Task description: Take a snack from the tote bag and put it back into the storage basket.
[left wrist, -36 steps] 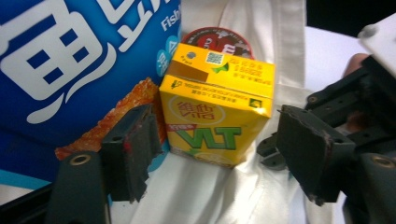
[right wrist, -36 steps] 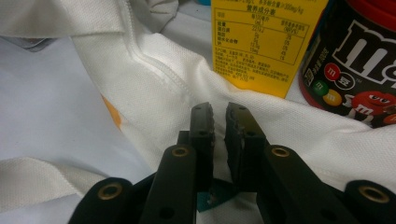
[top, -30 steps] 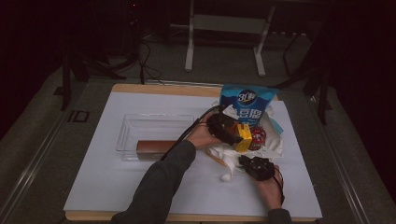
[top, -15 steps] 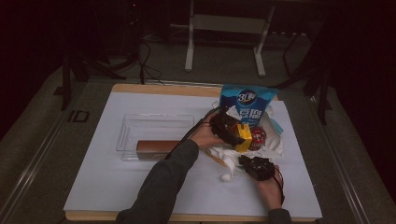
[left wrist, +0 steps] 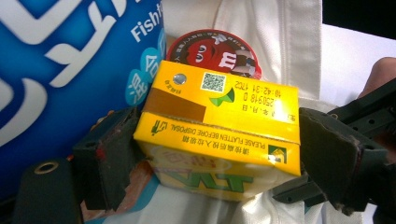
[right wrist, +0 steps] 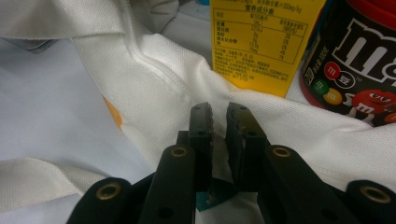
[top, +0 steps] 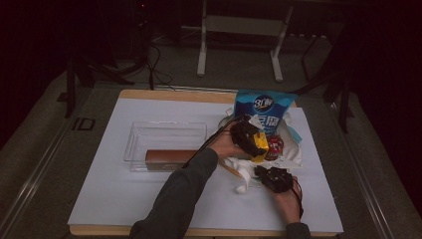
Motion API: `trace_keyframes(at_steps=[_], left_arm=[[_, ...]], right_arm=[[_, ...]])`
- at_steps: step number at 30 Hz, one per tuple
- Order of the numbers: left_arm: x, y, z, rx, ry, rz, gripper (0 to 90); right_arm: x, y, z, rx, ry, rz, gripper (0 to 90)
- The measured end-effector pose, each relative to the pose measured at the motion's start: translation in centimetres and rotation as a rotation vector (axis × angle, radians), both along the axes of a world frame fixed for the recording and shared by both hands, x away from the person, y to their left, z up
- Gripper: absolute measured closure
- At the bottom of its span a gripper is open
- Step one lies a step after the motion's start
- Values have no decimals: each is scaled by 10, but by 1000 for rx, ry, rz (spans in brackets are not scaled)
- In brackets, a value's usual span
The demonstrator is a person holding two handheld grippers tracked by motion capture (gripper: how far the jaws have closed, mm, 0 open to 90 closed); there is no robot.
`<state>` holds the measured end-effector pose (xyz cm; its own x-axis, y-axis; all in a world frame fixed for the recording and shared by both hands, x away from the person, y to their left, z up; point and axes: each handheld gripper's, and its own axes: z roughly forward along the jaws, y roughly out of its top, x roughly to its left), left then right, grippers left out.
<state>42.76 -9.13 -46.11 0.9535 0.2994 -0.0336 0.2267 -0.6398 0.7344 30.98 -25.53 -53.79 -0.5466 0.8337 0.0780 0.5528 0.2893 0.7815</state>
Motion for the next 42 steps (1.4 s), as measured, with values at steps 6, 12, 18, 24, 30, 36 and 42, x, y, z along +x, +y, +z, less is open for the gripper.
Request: trace_keyframes(at_steps=[6,12,18,24,30,36,42], left_arm=[[1,-1,-2,1,-3,-1,201],[-1,-5,-6,24,-24,-10,200],[-2,-8,-9,44,-31,-6,217],[-3,-6,-8,69,-45,-9,269],[-5,-6,-7,82,-53,3,281],[-8,-6,-5,89,-53,25,283],[-12,-6,0,109,-73,32,283]], right_arm=[[0,0,0,1,1,0,804],[0,0,0,1,-1,0,804],[0,0,0,1,-1,0,804],[0,0,0,2,0,1,803],[0,0,0,2,1,1,803],[0,0,0,3,1,2,803],[0,0,0,3,1,1,803]])
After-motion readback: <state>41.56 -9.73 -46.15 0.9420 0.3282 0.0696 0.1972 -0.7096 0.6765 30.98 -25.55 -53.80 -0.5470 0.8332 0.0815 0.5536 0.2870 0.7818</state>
